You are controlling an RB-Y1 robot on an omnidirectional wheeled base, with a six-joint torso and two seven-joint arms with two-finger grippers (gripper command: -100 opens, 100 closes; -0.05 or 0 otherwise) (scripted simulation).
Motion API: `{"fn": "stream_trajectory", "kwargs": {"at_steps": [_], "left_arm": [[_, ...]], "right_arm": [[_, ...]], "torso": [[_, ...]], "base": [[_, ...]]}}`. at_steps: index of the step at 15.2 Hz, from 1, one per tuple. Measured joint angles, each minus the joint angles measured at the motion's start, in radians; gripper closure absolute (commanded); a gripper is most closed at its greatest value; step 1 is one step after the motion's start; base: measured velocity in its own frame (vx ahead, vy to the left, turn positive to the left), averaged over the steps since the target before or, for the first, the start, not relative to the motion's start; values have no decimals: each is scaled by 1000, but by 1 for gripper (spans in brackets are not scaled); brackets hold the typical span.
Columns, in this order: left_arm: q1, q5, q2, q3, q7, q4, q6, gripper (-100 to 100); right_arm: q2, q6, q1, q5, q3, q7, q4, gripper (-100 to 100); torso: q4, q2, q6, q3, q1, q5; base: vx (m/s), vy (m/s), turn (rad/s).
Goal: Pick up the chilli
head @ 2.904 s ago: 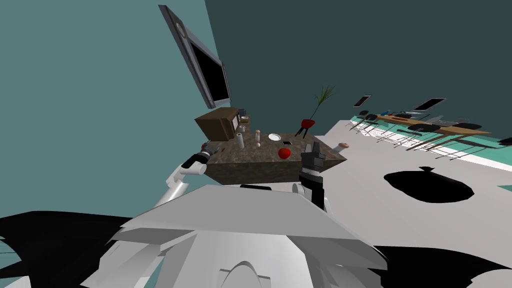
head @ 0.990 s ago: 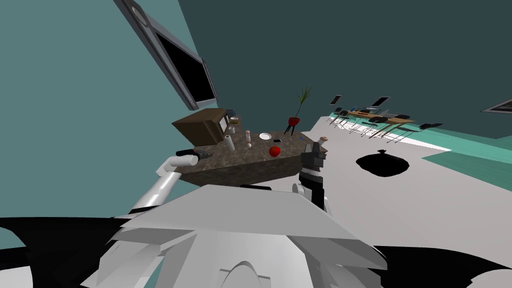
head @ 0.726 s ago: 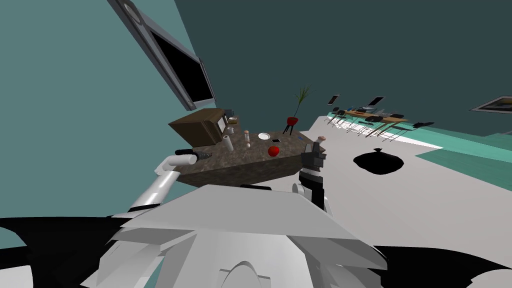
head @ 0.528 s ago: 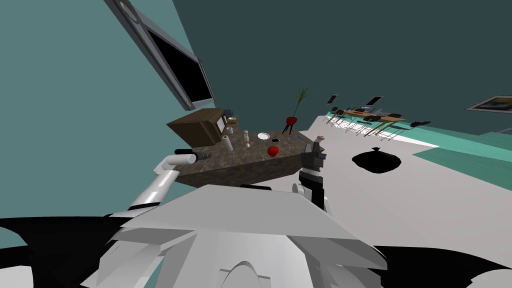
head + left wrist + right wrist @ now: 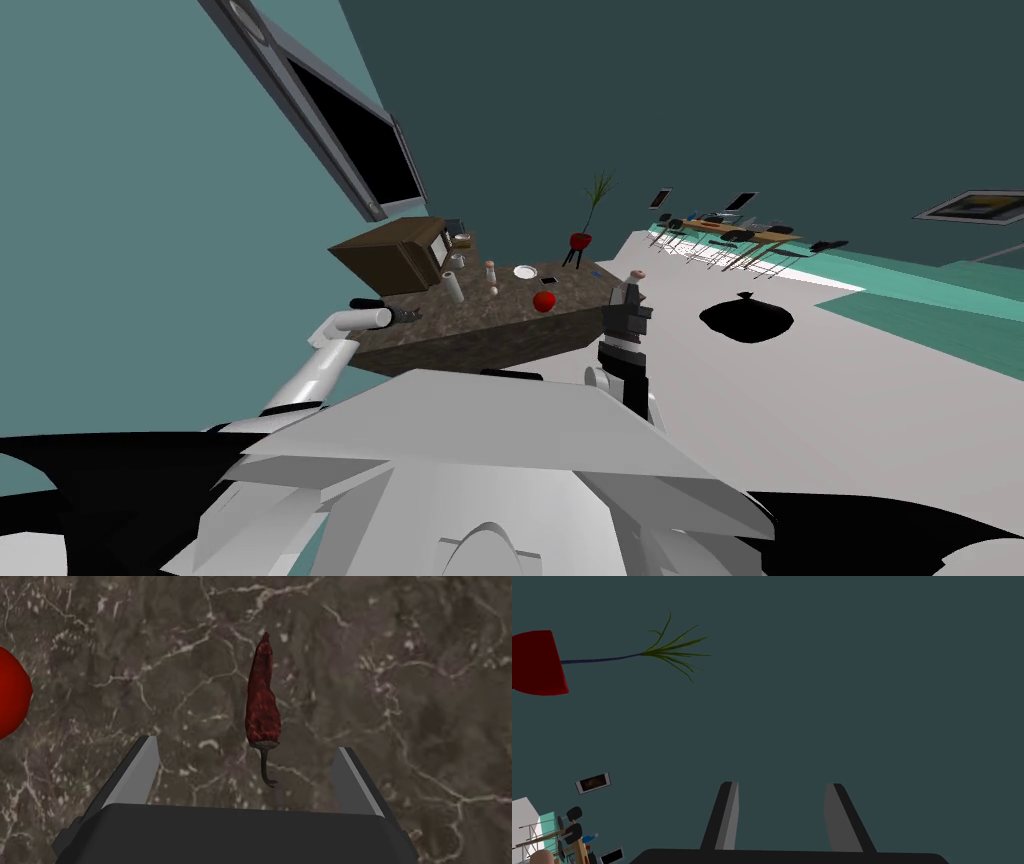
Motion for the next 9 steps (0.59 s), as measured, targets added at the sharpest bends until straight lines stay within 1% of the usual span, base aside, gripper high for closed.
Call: {"fn": "stream_trajectory", "kwargs": {"at_steps": [1, 2, 7, 9], "left_arm": [[-6, -5, -8, -2, -9, 16, -12, -100], [-7, -6, -10, -2, -12, 20, -16, 100], [-7, -6, -10, -2, -13, 19, -18, 100], [3, 1, 3, 0, 0, -7, -1, 100]], "right_arm": [[0, 0, 0, 0, 0, 0, 0, 0], [0, 0, 0, 0, 0, 0, 0, 0], [0, 0, 0, 0, 0, 0, 0, 0], [0, 0, 0, 0, 0, 0, 0, 0]], "torso": [[0, 0, 0, 0, 0, 0], [0, 0, 0, 0, 0, 0], [0, 0, 0, 0, 1, 0], [0, 0, 0, 0, 1, 0]], "base": [[3, -5, 11], [0, 0, 0], [0, 1, -2], [-4, 6, -15]]}}
